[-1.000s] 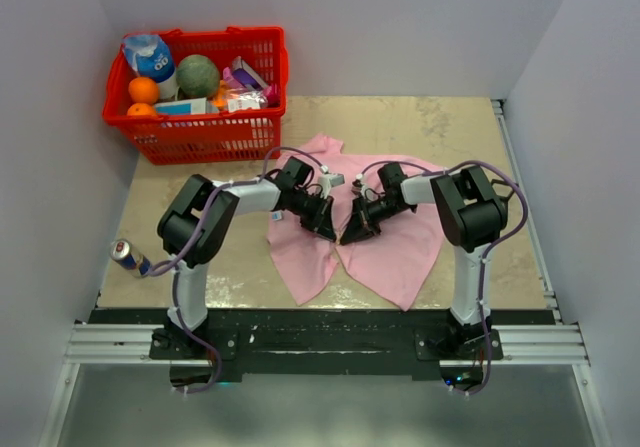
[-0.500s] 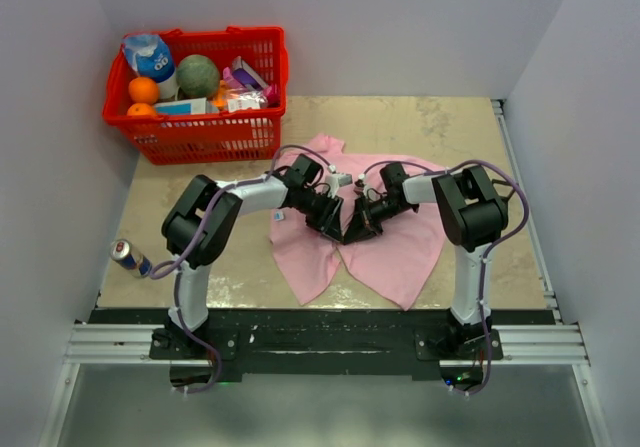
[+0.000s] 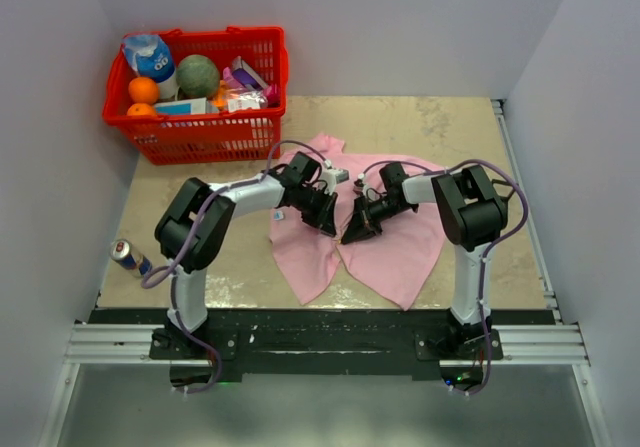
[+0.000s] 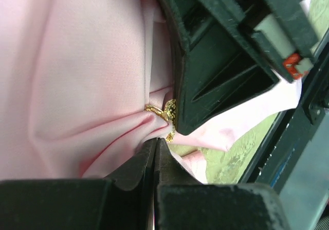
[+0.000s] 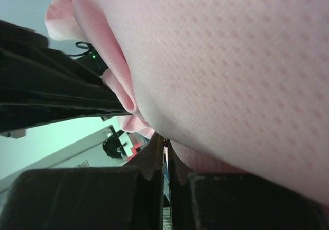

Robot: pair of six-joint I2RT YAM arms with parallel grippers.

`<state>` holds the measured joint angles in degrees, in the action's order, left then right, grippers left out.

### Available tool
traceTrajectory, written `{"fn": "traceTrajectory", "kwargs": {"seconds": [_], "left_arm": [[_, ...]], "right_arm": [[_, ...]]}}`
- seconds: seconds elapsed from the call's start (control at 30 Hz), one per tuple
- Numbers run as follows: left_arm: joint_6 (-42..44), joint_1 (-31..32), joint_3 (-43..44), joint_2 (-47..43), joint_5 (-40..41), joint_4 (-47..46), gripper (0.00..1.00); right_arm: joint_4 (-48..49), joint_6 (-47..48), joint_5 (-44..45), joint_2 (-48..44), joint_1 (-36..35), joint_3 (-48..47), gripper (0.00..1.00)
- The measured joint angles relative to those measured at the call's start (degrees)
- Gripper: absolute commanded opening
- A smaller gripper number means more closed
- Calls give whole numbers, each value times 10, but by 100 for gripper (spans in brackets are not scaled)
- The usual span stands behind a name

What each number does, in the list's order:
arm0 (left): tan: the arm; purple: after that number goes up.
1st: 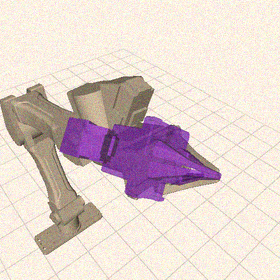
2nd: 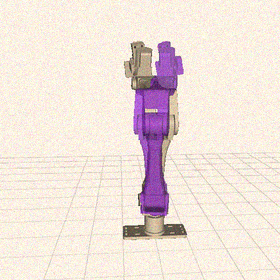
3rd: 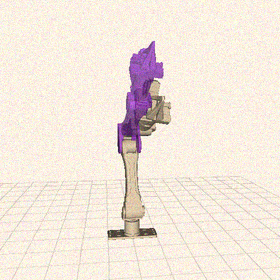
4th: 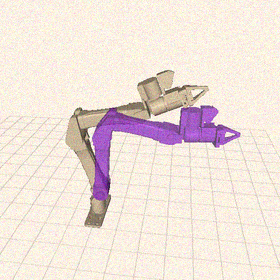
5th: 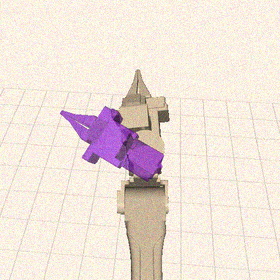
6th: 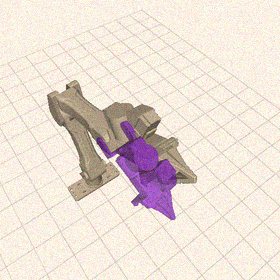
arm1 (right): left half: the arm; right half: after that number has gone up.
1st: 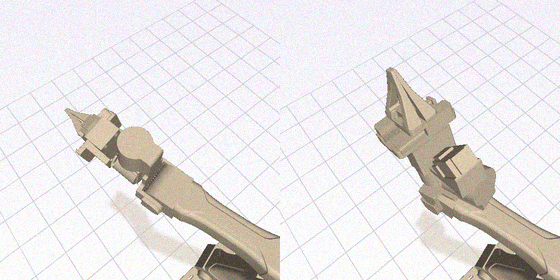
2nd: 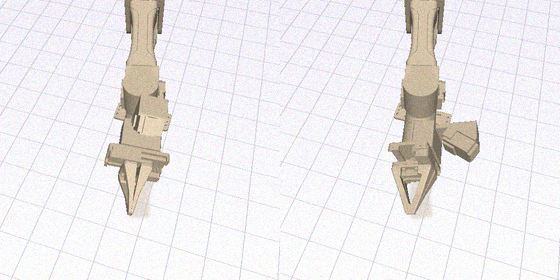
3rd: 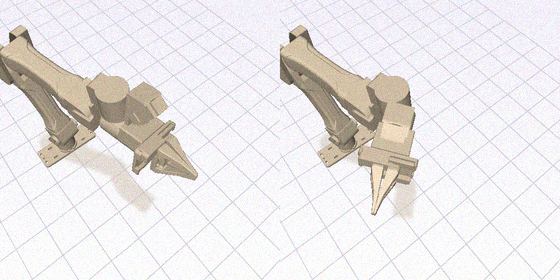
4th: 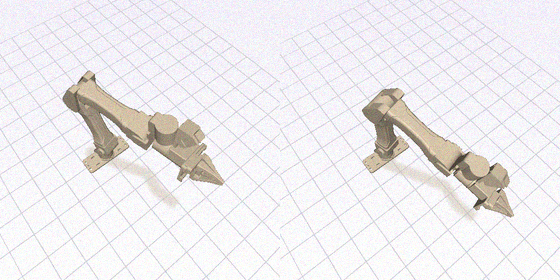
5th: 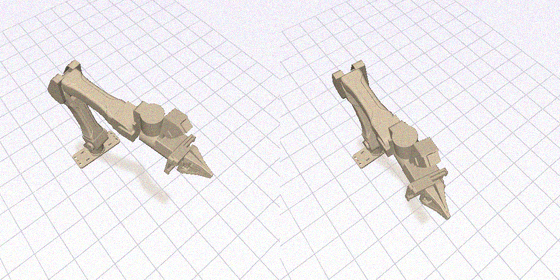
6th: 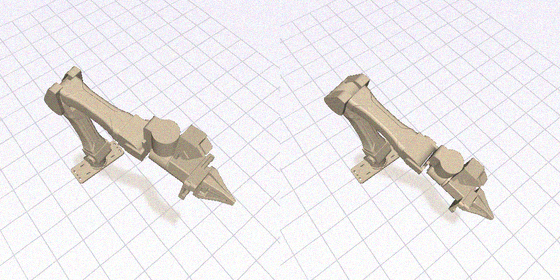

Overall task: Remove the brooch from the garment
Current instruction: Remove the brooch from the clothes.

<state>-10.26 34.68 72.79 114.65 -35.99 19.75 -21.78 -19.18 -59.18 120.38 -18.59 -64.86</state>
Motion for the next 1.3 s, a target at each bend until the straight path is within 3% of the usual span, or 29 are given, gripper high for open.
{"fn": "traceTrajectory", "kwargs": {"seconds": [0.17, 0.4, 0.67, 1.3], "left_arm": [[3, -3, -52, -67, 3, -47, 0], [-14, -5, -52, -25, -58, -102, 0], [-22, -7, -48, -1, -81, -101, 0], [-26, 6, -26, 6, -31, -68, 0]], "right_arm": [[-1, 0, -1, 1, -1, -1, 0], [-5, 2, -2, 3, -2, -4, 0], [-8, 8, 1, 3, -2, -4, 0], [-7, 12, 2, 4, -1, -4, 0]]}}
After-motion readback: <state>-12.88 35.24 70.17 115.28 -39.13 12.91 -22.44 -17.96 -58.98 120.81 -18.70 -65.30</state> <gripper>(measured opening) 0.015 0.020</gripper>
